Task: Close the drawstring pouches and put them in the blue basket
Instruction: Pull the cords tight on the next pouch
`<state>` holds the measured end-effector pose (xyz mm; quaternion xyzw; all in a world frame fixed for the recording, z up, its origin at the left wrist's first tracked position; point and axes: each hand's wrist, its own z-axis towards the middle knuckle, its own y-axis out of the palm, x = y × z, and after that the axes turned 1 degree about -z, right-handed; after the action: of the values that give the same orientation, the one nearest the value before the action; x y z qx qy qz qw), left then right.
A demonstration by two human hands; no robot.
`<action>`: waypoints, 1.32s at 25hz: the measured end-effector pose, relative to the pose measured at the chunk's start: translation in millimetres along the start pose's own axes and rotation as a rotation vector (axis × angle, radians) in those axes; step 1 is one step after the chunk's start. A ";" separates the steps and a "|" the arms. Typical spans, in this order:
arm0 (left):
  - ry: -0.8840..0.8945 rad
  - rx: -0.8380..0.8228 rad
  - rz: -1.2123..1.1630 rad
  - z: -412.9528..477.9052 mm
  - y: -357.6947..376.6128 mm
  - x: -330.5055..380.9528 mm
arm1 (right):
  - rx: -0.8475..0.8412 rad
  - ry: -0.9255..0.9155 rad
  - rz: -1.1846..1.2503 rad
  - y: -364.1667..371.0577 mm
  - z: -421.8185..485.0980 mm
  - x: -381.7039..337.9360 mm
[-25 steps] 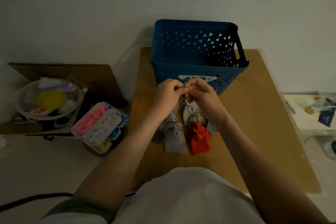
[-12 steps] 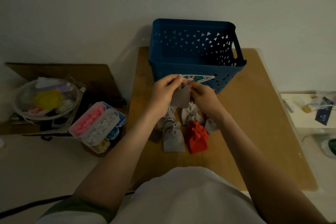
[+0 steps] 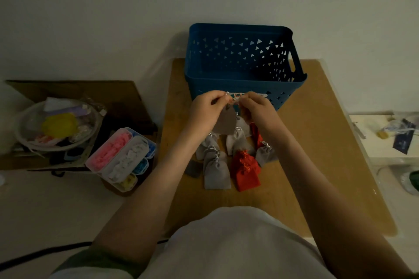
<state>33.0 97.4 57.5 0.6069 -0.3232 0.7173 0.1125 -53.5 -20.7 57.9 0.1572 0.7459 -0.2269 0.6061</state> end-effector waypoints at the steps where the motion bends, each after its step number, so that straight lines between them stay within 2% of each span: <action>1: 0.020 0.052 0.025 0.7 0.7 -1.1 | -0.018 0.001 0.082 -0.2 -0.7 -2.7; 4: 0.101 0.115 0.184 -1.7 5.3 0.4 | -0.125 -0.068 0.172 -1.4 -2.9 -5.1; 6: 0.140 0.090 0.272 -2.5 6.8 1.2 | -0.160 -0.141 0.060 -1.9 -4.0 -2.9; 9: 0.132 0.020 0.331 -0.5 5.9 -0.4 | -0.091 -0.259 -0.243 -2.8 -3.5 1.9; 12: 0.063 0.001 0.272 -1.2 6.0 -1.5 | -0.006 -0.354 -0.433 -0.6 -3.9 4.2; 15: -0.045 0.051 0.078 -2.6 5.8 -0.5 | 0.013 -0.417 -0.443 2.5 -6.2 5.8; 20: -0.039 0.053 0.052 -6.3 6.3 -4.3 | 0.014 -0.395 -0.434 6.1 -5.1 5.0; 27: 0.164 0.026 0.328 -15.5 7.1 -1.4 | 0.050 -0.405 -0.467 8.7 0.4 8.1; 33: 0.243 0.179 0.341 -14.8 5.9 -2.0 | 0.049 -0.290 -0.420 14.9 1.0 3.9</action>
<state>18.4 102.3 53.0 0.4604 -0.3402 0.8195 -0.0267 -45.9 -8.9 51.7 -0.0209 0.6618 -0.3859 0.6424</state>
